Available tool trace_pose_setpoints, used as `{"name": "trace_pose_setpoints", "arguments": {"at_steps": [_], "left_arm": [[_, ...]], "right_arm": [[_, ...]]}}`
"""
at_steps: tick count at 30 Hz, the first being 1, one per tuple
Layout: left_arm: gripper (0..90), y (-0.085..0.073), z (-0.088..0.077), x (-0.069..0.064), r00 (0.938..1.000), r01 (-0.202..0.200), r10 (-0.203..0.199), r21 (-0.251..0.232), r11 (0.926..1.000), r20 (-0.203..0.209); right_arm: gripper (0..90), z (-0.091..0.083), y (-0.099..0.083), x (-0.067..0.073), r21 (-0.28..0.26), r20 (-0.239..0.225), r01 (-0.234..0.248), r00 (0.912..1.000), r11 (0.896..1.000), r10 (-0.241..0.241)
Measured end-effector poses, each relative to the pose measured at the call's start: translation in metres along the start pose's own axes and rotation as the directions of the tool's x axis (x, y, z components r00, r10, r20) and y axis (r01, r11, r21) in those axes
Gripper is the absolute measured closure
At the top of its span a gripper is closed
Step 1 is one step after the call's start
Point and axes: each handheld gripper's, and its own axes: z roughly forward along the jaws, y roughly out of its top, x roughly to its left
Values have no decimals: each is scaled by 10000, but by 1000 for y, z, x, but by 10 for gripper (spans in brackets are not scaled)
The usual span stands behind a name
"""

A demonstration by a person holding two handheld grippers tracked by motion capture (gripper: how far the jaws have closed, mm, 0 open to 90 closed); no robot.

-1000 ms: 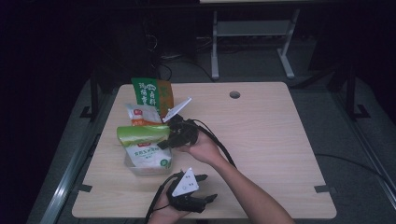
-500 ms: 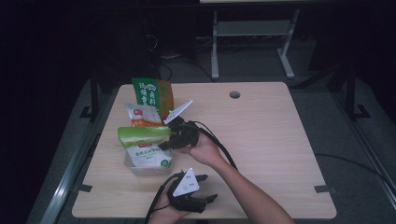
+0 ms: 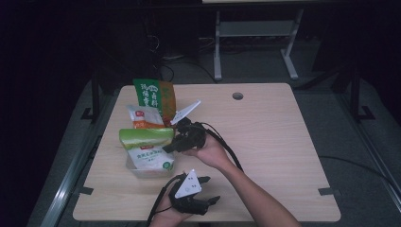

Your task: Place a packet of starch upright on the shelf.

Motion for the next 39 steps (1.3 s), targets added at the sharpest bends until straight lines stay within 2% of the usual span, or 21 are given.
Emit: {"name": "trace_pose_setpoints", "arguments": {"at_steps": [7,8,21,35,39], "left_arm": [[319,0,-1,3,9999,154,-154,-124,9998,-54],[319,0,-2,3,9999,124,-124,-71,9999,-62],[310,1,-1,7,9995,307,-307,31,9995,-33],[273,0,-1,12,9973,686,-692,-215,9974,-265],[268,0,-2,13,9971,699,-702,-126,9975,-278]], "right_arm": [[670,-10,-6,-2,-41,-5,70,10000,10000,-70],[664,-12,-7,-2,-73,-11,-36,10000,10000,36],[580,-43,-26,-10,-206,443,-96,9990,9997,105],[457,-74,-46,-22,-385,865,-901,9919,9952,931],[437,-82,-52,-25,-428,1022,-999,9893,9941,1039]]}}
